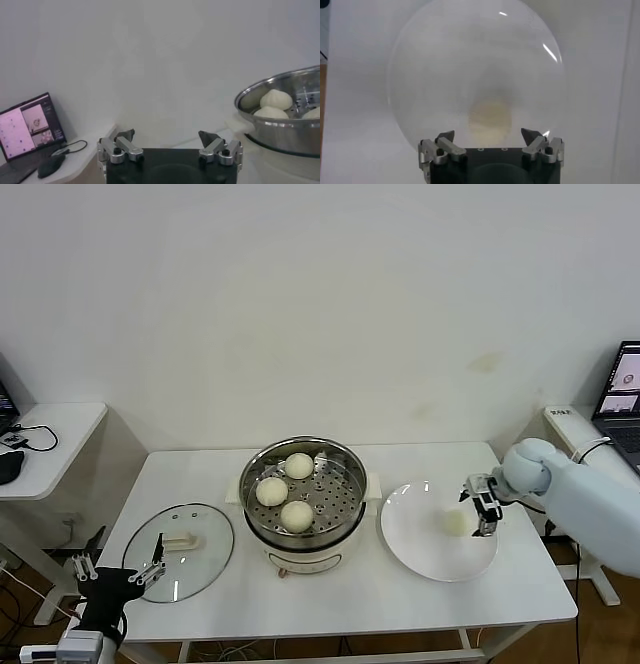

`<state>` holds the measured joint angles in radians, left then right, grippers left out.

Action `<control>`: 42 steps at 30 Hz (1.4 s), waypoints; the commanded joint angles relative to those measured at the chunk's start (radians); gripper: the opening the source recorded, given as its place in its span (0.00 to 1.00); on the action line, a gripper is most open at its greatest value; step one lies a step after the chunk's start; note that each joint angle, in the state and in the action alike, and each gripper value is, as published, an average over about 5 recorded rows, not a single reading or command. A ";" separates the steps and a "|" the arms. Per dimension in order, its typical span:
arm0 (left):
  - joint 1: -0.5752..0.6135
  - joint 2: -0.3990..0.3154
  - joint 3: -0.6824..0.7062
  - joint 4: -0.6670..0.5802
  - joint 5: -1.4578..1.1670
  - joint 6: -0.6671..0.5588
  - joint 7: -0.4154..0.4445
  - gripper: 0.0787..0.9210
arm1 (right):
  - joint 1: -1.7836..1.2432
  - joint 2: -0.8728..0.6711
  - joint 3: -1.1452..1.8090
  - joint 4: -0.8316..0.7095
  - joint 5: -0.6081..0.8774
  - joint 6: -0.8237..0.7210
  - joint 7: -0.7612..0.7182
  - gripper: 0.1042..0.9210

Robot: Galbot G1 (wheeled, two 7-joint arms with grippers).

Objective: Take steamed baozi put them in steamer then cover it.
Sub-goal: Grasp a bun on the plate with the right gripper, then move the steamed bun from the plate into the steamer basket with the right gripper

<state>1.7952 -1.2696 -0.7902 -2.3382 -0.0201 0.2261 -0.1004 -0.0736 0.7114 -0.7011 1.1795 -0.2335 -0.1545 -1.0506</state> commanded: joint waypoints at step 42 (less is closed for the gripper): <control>-0.006 0.007 0.002 0.003 -0.003 -0.003 0.001 0.88 | 0.515 -0.025 -0.341 0.197 0.311 -0.145 -0.057 0.66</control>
<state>1.7900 -1.2644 -0.7896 -2.3352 -0.0231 0.2234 -0.1001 0.1020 0.7336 -0.8072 1.1894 -0.1403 -0.2334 -1.0916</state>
